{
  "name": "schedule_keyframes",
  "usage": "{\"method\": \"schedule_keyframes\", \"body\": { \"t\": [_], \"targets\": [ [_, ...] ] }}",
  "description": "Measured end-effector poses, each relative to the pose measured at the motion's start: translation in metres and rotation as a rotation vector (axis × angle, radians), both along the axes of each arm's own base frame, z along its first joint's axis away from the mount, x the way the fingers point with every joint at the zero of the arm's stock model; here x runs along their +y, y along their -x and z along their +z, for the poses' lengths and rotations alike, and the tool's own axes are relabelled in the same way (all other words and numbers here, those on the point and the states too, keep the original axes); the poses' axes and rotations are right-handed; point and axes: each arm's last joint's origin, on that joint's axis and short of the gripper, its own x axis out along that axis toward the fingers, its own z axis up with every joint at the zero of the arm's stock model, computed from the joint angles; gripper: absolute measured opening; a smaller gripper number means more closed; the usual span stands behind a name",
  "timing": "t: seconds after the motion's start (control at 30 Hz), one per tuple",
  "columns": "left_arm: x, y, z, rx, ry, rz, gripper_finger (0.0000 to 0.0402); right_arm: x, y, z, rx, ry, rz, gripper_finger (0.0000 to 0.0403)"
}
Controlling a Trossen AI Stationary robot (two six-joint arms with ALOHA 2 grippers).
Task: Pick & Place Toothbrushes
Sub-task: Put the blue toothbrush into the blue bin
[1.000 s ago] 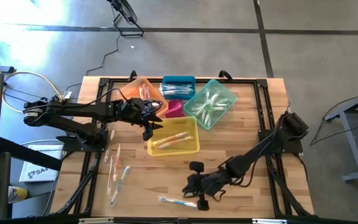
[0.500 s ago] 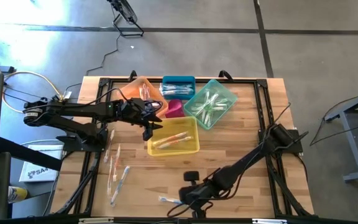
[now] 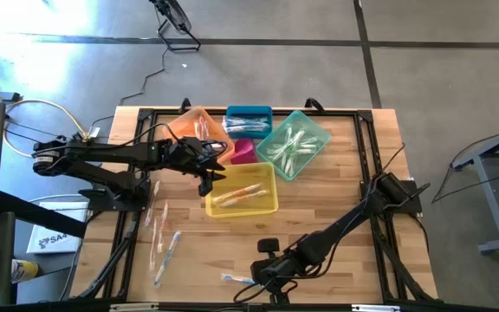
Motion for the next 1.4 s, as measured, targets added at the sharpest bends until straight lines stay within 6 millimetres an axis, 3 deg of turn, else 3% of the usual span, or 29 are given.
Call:
{"method": "schedule_keyframes", "body": {
  "t": [0.23,0.47,0.57,0.8,1.1,1.4],
  "targets": [
    [0.000,0.000,0.000,0.000,0.000,0.000,0.0139,-0.003,0.003,-0.017,0.010,-0.001,-0.057,0.0081],
    [0.000,0.000,0.000,0.001,0.000,0.000,0.0139,0.003,0.007,-0.018,-0.006,0.000,-0.009,0.0142],
    [0.000,0.000,0.000,0.001,0.000,0.000,0.0139,0.006,0.004,-0.027,-0.012,0.026,0.017,0.0146],
    [0.000,0.001,-0.001,0.011,0.001,0.001,0.0139,0.015,-0.005,-0.068,0.018,0.023,0.055,0.0146],
    [0.000,0.001,-0.001,0.018,0.002,0.000,0.0139,0.017,-0.009,-0.067,-0.023,0.008,0.046,0.0146],
    [0.000,0.001,-0.002,0.024,0.003,0.000,0.0139,0.017,-0.014,-0.090,-0.002,0.014,0.033,0.0146]
  ]
}}
